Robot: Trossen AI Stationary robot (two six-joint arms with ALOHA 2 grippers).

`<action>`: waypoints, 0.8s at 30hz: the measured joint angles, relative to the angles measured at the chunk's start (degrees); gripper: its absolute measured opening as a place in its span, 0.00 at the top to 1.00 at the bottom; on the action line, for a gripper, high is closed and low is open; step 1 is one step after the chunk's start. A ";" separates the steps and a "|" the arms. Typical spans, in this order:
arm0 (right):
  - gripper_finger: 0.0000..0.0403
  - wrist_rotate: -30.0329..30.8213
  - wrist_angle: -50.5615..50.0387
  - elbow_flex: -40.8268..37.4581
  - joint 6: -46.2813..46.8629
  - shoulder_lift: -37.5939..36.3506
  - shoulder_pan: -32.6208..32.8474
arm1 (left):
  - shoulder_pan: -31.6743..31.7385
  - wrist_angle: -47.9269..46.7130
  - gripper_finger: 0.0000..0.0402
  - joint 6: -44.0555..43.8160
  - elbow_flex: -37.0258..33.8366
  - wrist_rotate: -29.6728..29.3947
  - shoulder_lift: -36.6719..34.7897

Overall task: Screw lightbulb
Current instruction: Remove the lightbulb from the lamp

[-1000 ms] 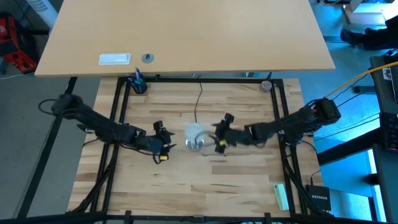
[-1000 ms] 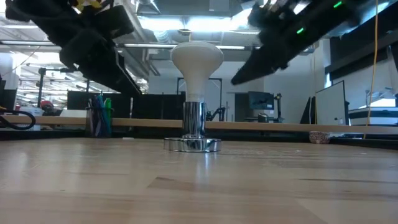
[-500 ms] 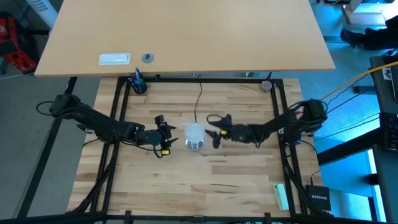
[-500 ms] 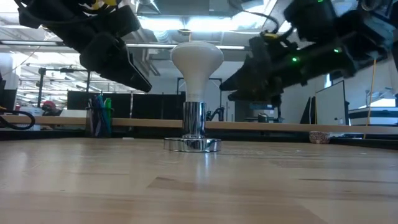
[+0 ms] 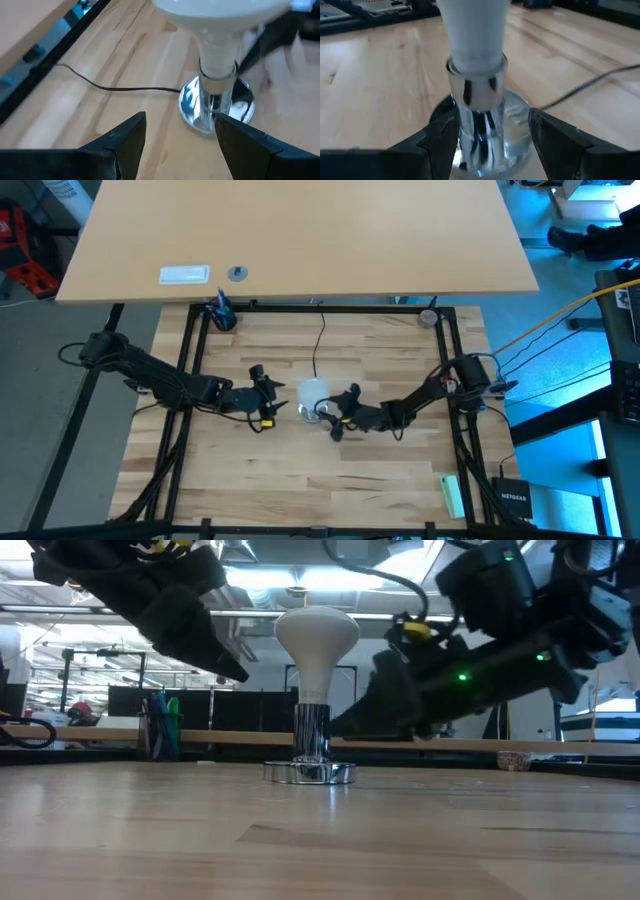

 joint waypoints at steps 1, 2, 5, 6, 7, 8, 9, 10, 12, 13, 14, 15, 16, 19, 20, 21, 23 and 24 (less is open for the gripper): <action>0.41 0.32 0.02 0.81 -0.46 0.38 -0.07 | 0.02 0.27 0.44 -1.65 0.00 -0.02 0.00; 0.41 0.30 0.02 1.33 -1.31 0.57 -0.07 | 0.02 0.23 0.44 -3.24 0.00 -0.04 0.00; 0.41 -0.92 0.03 2.38 -3.00 0.68 -0.44 | 0.02 -0.13 0.41 -6.91 0.00 0.00 0.00; 0.41 -1.27 -0.23 2.55 -3.08 0.68 -0.44 | 0.02 -0.04 0.39 -8.26 0.00 0.00 0.00; 0.41 -1.27 -0.45 2.62 -3.15 0.68 -0.46 | 0.05 -0.01 0.37 -9.80 0.00 0.01 0.00; 0.41 -1.14 -0.48 2.60 -3.13 0.72 -0.46 | 0.14 -0.05 0.34 -11.34 0.00 0.03 0.01; 0.41 -0.77 -0.13 2.60 -3.13 0.95 -0.46 | 0.24 0.03 0.32 -12.52 0.00 0.05 0.02; 0.41 -0.63 0.12 2.60 -3.14 1.16 -0.46 | 0.31 0.08 0.29 -13.22 0.00 0.02 0.02; 0.41 -0.67 1.20 2.80 -3.12 1.91 -0.83 | 0.33 0.06 0.25 -12.22 0.00 0.00 0.02; 0.41 -0.84 1.19 3.22 -3.10 2.37 -1.14 | 0.33 0.19 0.24 -11.62 0.00 0.00 0.02; 0.41 -1.29 1.15 3.88 -3.13 2.98 -1.53 | 0.33 0.32 0.23 -10.74 0.00 0.02 0.02; 0.41 -1.83 1.01 4.60 -3.14 3.66 -1.89 | 0.31 0.72 0.22 -10.17 0.00 0.01 0.02; 0.41 -2.14 0.81 5.14 -3.10 4.44 -2.25 | 0.31 1.21 0.22 -9.25 0.00 0.03 0.02; 0.41 -3.85 -0.44 6.84 -3.23 6.07 -3.25 | 0.33 3.00 0.22 -6.99 0.00 0.02 0.02; 0.41 -3.86 -0.90 7.37 -3.33 6.12 -3.49 | 0.33 3.34 0.23 -6.20 0.00 0.02 0.02; 0.41 -3.69 -0.97 7.89 -3.58 6.08 -3.50 | 0.33 3.38 0.23 -5.98 0.00 0.00 0.02; 0.41 -2.18 -1.30 8.48 -4.45 6.03 -3.50 | 0.35 3.30 0.23 -5.80 0.00 0.00 0.04; 0.41 -1.47 -1.55 8.67 -4.56 6.05 -3.50 | 0.39 3.27 0.23 -5.81 0.00 0.00 0.04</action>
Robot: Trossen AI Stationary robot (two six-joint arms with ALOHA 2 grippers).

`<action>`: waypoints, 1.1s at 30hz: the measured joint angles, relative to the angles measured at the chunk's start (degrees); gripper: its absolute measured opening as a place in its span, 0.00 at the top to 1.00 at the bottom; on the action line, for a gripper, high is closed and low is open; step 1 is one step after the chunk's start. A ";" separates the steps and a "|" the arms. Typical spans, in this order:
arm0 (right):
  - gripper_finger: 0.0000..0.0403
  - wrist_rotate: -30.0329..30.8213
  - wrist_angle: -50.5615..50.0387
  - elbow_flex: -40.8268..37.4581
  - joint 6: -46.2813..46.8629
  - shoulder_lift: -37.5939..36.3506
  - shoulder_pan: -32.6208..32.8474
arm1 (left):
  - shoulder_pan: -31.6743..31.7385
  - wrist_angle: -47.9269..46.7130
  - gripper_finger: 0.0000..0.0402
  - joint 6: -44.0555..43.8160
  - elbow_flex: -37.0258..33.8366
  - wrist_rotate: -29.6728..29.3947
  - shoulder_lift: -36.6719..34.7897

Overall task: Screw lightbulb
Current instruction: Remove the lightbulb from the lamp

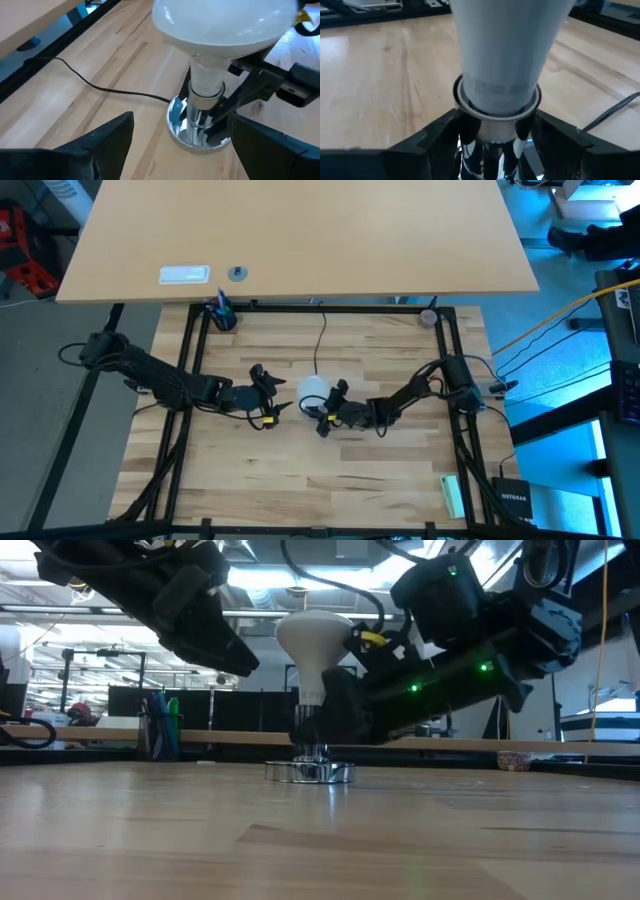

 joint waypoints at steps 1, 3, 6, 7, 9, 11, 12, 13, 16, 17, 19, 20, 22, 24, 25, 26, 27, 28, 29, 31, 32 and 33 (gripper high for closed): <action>0.41 0.29 -0.30 0.22 -0.03 0.00 -0.06 | 0.00 0.04 0.23 0.01 0.00 0.02 0.00; 0.42 0.06 -0.67 0.56 0.20 -0.01 -0.37 | 0.00 -0.02 0.23 -0.03 0.00 0.01 0.00; 0.51 0.79 -2.55 0.55 1.65 -0.02 -0.21 | 0.00 -0.07 0.23 -0.37 0.00 0.00 0.00; 0.56 1.02 -2.74 0.55 1.59 -0.02 -0.20 | -0.02 -0.11 0.24 -0.51 0.00 0.00 0.00; 0.58 1.07 -2.36 0.55 1.25 -0.04 -0.19 | -0.11 -0.08 0.24 -0.63 0.00 0.02 0.00; 0.58 0.51 -2.03 0.51 0.60 -0.04 -0.22 | -0.35 0.07 0.24 -1.33 0.00 0.18 0.00; 0.58 0.27 -1.96 0.51 0.47 -0.04 -0.22 | -0.49 0.48 0.24 -1.39 0.00 0.83 0.00; 0.58 -0.01 -1.96 0.51 0.45 -0.05 -0.22 | -0.73 1.35 0.24 -1.35 0.00 1.97 0.00; 0.58 -3.31 -1.50 0.48 0.32 -0.40 -0.22 | -1.63 3.91 0.24 -0.08 0.35 6.95 -0.04; 0.58 -4.81 -0.77 0.46 0.17 -0.63 -0.09 | -2.03 4.07 0.24 0.37 0.69 8.75 -0.20; 0.58 -7.84 1.94 0.42 -0.55 -1.28 0.61 | -2.86 4.21 0.24 1.00 1.36 11.67 -0.48; 0.58 -9.48 3.83 0.42 -1.31 -1.73 1.12 | -3.33 4.49 0.24 1.03 1.73 13.00 -0.48; 0.58 -13.32 7.84 0.46 -2.29 -2.31 2.36 | -4.22 4.50 0.24 1.17 2.28 14.98 -0.48; 0.58 -16.77 11.36 0.60 -3.36 -2.40 3.70 | -4.88 5.47 0.24 1.34 2.80 15.94 -0.46; 0.58 -17.77 12.08 0.96 -4.01 -2.40 4.38 | -5.12 6.00 0.25 1.35 3.11 16.07 -0.47; 0.58 -18.35 12.09 1.63 -4.48 -2.40 5.08 | -5.27 6.24 0.25 1.35 3.46 16.17 -0.46; 0.58 -18.65 11.51 2.60 -4.62 -2.40 5.72 | -5.43 6.64 0.25 1.37 3.69 16.43 -0.48; 0.58 -19.20 10.50 3.73 -4.82 -2.40 6.24 | -5.44 7.03 0.25 1.37 3.93 17.54 -0.46; 0.58 -19.80 9.16 4.99 -5.18 -2.40 6.67 | -5.40 7.98 0.25 1.27 4.08 19.65 -0.38; 0.58 -20.77 5.37 7.79 -6.21 -2.40 7.24 | -4.87 10.51 0.25 0.65 4.20 24.91 0.04; 0.58 -21.34 3.22 9.28 -6.79 -2.40 7.45 | -4.74 11.51 0.25 0.01 4.20 27.62 0.26; 0.58 -21.75 1.23 10.63 -7.55 -2.40 7.43 | -4.62 12.38 0.25 -0.17 4.20 30.10 0.53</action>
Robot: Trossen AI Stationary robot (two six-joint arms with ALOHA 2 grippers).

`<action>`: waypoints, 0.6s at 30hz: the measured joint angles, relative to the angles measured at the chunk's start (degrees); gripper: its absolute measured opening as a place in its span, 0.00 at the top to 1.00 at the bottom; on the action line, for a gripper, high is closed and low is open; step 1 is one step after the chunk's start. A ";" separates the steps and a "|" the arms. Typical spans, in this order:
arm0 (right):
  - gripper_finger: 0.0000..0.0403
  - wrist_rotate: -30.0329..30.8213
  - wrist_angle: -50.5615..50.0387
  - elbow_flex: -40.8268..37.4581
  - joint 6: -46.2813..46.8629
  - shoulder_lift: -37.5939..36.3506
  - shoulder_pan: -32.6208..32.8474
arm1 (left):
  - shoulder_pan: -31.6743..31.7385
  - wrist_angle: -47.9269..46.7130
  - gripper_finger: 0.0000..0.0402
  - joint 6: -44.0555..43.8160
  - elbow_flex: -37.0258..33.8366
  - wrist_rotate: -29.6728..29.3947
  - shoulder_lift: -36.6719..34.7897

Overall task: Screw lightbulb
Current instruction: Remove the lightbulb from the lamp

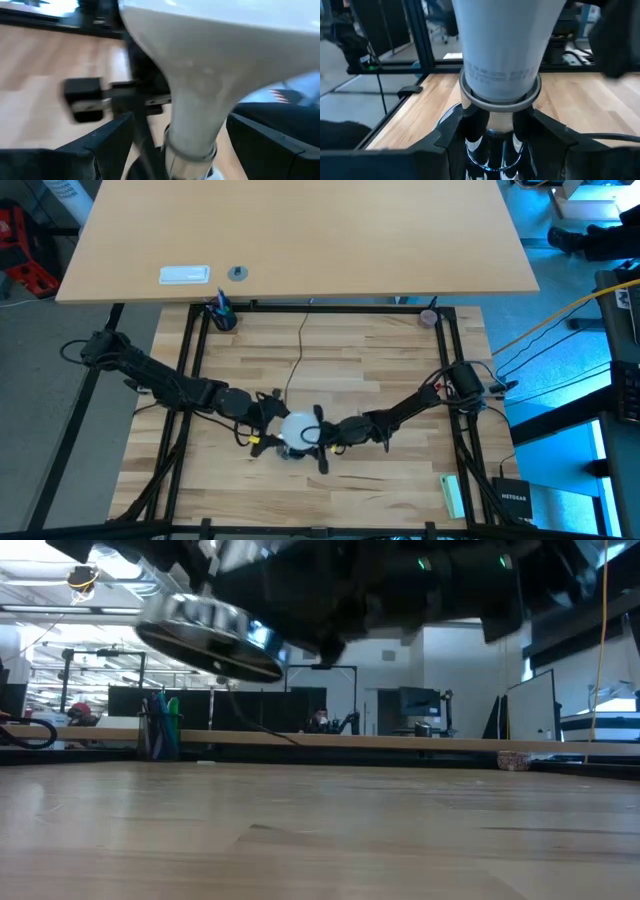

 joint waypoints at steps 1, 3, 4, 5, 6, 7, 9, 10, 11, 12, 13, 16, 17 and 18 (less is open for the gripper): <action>0.58 -0.45 -2.19 1.45 -0.34 0.00 0.00 | 0.05 0.74 0.25 -0.12 0.00 1.85 0.30; 0.58 -1.13 -5.91 3.68 -1.04 0.00 -0.07 | -0.06 1.79 0.25 -0.14 -0.02 4.56 0.48; 0.58 -1.15 -7.40 4.36 -1.43 0.00 -0.07 | -0.14 2.41 0.25 -0.14 0.00 5.90 0.46; 0.58 -1.29 -7.94 4.63 -1.72 0.00 -0.09 | -0.30 2.93 0.25 -0.23 0.00 7.37 0.46; 0.58 -1.66 -7.98 4.63 -1.95 0.00 -0.09 | -0.40 3.00 0.25 -0.42 0.00 8.91 0.37; 0.58 -2.13 -7.97 4.63 -2.04 0.00 -0.14 | -0.55 3.28 0.25 -0.59 0.00 10.26 0.37; 0.58 -2.59 -7.87 4.66 -1.97 0.00 -0.15 | -0.86 3.75 0.25 -1.02 0.00 11.65 0.37; 0.58 -2.52 -7.90 4.66 -1.72 0.00 -0.20 | -1.00 3.81 0.25 -0.91 0.00 11.70 0.37; 0.58 -2.52 -8.00 4.68 -1.59 0.00 -0.34 | -1.01 3.72 0.25 -0.63 0.00 11.47 0.37; 0.58 -2.71 -8.18 4.68 -1.46 0.00 -0.46 | -1.02 3.59 0.25 -0.60 0.00 10.59 0.39; 0.58 -2.52 -8.29 4.68 -1.04 0.00 -0.48 | -0.98 3.47 0.27 -0.58 -0.02 9.70 0.39; 0.58 -0.41 -8.73 4.68 -0.64 0.00 -0.53 | -0.91 3.33 0.35 -0.08 -0.02 7.71 0.39; 0.58 0.25 -9.11 4.68 -0.58 0.00 -0.52 | -0.89 3.18 0.39 -0.06 -0.02 7.50 0.40; 0.58 0.65 -9.45 4.68 -0.38 0.00 -0.47 | -0.89 2.99 0.44 0.01 -0.02 7.39 0.41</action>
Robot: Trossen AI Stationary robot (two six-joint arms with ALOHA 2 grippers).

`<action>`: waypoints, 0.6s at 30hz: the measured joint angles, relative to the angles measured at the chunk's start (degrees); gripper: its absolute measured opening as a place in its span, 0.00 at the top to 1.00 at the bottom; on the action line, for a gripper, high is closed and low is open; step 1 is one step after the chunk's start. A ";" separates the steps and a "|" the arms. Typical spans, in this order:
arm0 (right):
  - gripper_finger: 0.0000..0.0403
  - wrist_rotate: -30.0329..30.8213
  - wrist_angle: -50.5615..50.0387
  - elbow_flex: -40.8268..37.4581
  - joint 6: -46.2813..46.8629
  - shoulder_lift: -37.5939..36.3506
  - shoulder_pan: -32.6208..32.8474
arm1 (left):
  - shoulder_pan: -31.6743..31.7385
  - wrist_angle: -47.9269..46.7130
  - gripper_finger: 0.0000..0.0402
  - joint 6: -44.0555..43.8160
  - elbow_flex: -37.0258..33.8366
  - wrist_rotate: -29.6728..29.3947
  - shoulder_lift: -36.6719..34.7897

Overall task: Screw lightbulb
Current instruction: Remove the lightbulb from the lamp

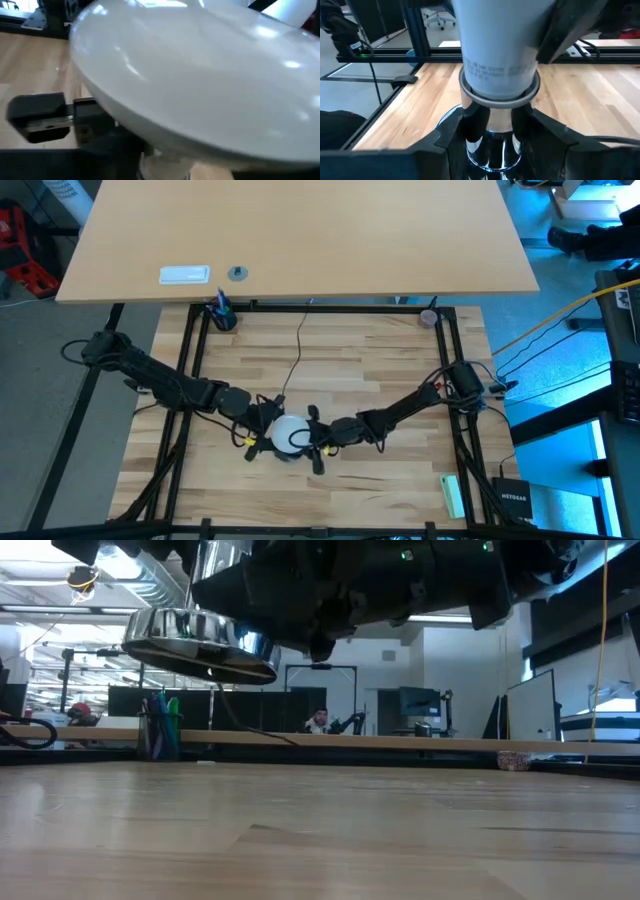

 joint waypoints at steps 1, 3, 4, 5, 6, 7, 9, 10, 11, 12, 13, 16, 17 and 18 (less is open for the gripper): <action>0.58 0.11 -0.18 0.01 0.25 0.00 0.02 | 0.00 -0.08 0.49 0.19 -0.02 -0.22 0.02; 0.58 0.95 -0.44 0.13 0.96 -0.04 0.06 | 0.02 -0.46 0.59 1.17 -0.02 -1.73 0.02; 0.58 1.75 -0.74 0.13 1.21 -0.07 0.05 | 0.02 -1.04 0.63 1.54 0.00 -3.19 0.02; 0.58 2.84 -1.05 0.12 1.43 -0.07 0.04 | -0.01 -1.81 0.63 1.67 0.00 -4.73 0.02; 0.58 4.27 -1.39 0.08 1.79 -0.07 0.04 | -0.06 -2.61 0.63 1.64 0.00 -6.43 0.02; 0.58 5.72 -1.81 0.02 2.25 -0.07 0.04 | -0.09 -3.14 0.63 1.31 0.00 -8.44 0.02; 0.58 9.88 -2.85 0.00 2.96 -0.07 0.06 | -0.20 -3.87 0.63 0.18 0.00 -12.97 0.00; 0.58 12.45 -3.64 0.00 3.55 -0.07 0.06 | -0.28 -4.24 0.63 -0.50 0.00 -15.83 0.00; 0.58 15.10 -4.50 0.02 4.53 -0.07 0.05 | -0.49 -4.46 0.63 -1.37 -0.02 -18.86 0.02; 0.58 17.83 -5.35 0.03 5.71 -0.07 0.01 | -0.76 -4.70 0.63 -1.98 -0.06 -21.93 0.03; 0.58 20.49 -6.03 0.05 6.75 -0.07 -0.01 | -1.13 -4.74 0.63 -3.02 -0.09 -25.67 0.09; 0.58 27.81 -7.29 0.26 8.48 -0.15 -0.03 | -2.38 -4.46 0.63 -7.45 -0.11 -36.46 0.11; 0.58 29.40 -7.67 0.44 8.59 -0.19 -0.04 | -2.85 -4.26 0.63 -8.66 -0.11 -39.57 0.13; 0.58 30.39 -8.09 0.75 8.63 -0.24 -0.08 | -3.24 -4.16 0.63 -10.06 -0.11 -42.44 0.14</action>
